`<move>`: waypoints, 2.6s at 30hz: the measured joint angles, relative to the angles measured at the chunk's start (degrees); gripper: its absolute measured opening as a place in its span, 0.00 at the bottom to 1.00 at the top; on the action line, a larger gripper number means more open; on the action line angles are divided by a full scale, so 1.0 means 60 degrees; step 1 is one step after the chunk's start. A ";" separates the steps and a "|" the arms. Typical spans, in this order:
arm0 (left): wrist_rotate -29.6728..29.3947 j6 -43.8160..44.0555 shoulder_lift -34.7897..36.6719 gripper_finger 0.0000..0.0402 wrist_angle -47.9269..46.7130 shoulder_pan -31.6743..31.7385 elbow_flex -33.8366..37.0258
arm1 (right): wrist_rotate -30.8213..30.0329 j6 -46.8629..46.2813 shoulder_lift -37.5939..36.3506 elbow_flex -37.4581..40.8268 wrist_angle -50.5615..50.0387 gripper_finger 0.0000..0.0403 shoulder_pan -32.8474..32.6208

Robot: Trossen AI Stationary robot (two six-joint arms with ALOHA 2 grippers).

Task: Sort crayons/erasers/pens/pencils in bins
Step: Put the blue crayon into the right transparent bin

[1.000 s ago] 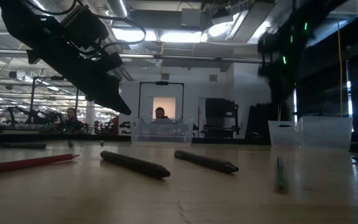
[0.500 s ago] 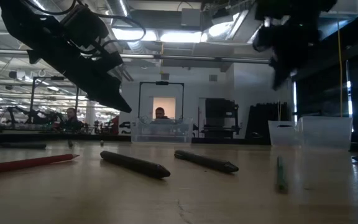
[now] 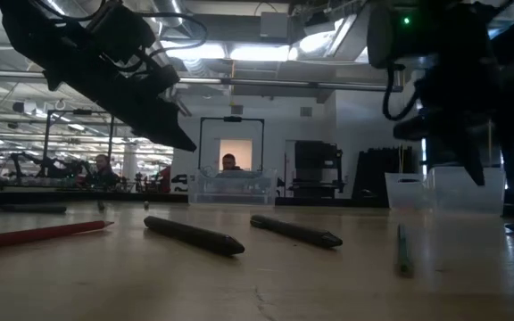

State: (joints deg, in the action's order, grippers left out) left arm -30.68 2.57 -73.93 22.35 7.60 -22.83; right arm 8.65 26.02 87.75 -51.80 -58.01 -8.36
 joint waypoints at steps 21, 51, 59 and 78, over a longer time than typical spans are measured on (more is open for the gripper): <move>0.0008 0.0023 0.0000 0.30 0.0229 -0.0134 0.0000 | -0.1438 0.1482 0.1673 -0.0036 0.1475 0.33 -0.2146; 0.0007 -0.0013 0.0000 0.30 0.0363 -0.0233 0.0000 | -0.1384 -0.0267 0.0894 0.0019 0.2108 0.07 0.0483; 0.0006 -0.0033 0.0000 0.30 0.0360 -0.0233 0.0000 | -0.3308 -0.1793 -0.1137 0.0008 0.1980 0.07 0.2352; 0.0007 -0.0131 0.0000 0.30 0.0356 -0.0234 0.0000 | -0.5835 -0.7330 -0.2456 0.0162 0.0899 0.07 0.7990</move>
State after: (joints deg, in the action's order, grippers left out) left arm -30.63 1.78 -73.93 24.49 6.19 -22.83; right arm -26.36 -17.96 73.01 -50.83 -52.62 39.58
